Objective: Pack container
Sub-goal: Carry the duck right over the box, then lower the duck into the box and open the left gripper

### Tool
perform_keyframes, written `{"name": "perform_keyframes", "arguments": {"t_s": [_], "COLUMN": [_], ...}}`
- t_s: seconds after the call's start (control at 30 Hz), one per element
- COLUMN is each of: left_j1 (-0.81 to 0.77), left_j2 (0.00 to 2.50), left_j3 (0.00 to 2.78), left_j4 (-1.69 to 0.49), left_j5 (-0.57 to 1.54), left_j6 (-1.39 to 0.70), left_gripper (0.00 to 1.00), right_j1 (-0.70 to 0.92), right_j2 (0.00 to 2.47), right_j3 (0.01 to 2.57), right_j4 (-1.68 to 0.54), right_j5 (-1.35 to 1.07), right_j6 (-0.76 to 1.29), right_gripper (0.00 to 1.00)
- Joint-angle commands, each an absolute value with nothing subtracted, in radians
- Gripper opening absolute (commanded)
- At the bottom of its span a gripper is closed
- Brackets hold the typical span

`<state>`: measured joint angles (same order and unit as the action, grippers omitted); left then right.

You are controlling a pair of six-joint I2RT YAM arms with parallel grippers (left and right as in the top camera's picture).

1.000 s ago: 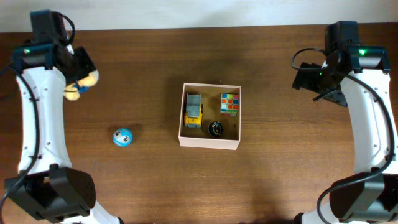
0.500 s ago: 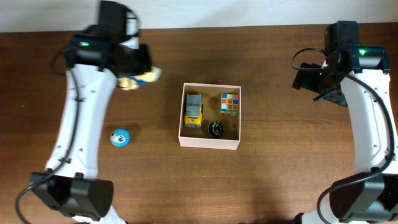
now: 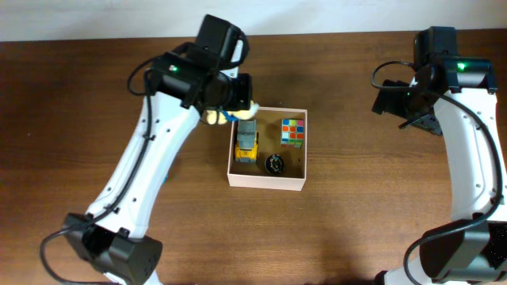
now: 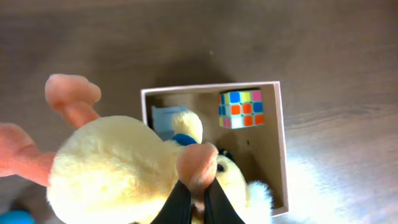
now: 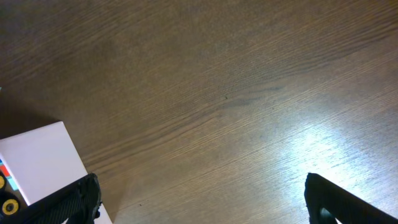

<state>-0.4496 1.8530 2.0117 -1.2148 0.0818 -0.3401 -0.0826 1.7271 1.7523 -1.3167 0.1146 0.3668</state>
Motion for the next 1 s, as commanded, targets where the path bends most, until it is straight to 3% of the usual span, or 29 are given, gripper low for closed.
{"name": "perform_keyframes", "arguments": {"t_s": [0.0, 0.37, 0.97], "left_j1": [-0.476, -0.59, -0.648], "left_j2": [1.916, 2.075, 2.087], "left_j3": [2.03, 2.03, 2.03], "left_j4": [-1.214, -1.243, -1.483], "left_j5": [0.093, 0.198, 0.181], "left_j6": [-0.413, -0.463, -0.696], "left_gripper": [0.01, 0.02, 0.02], "right_j1": [-0.08, -0.08, -0.08], "right_j2": [1.724, 1.724, 1.724], "right_j3": [1.765, 1.765, 1.765], "right_j4": [-1.317, -1.317, -1.317], "right_j5": [0.117, 0.117, 0.117], "right_j6": [0.376, 0.376, 0.376], "right_gripper": [0.99, 0.99, 0.99]}}
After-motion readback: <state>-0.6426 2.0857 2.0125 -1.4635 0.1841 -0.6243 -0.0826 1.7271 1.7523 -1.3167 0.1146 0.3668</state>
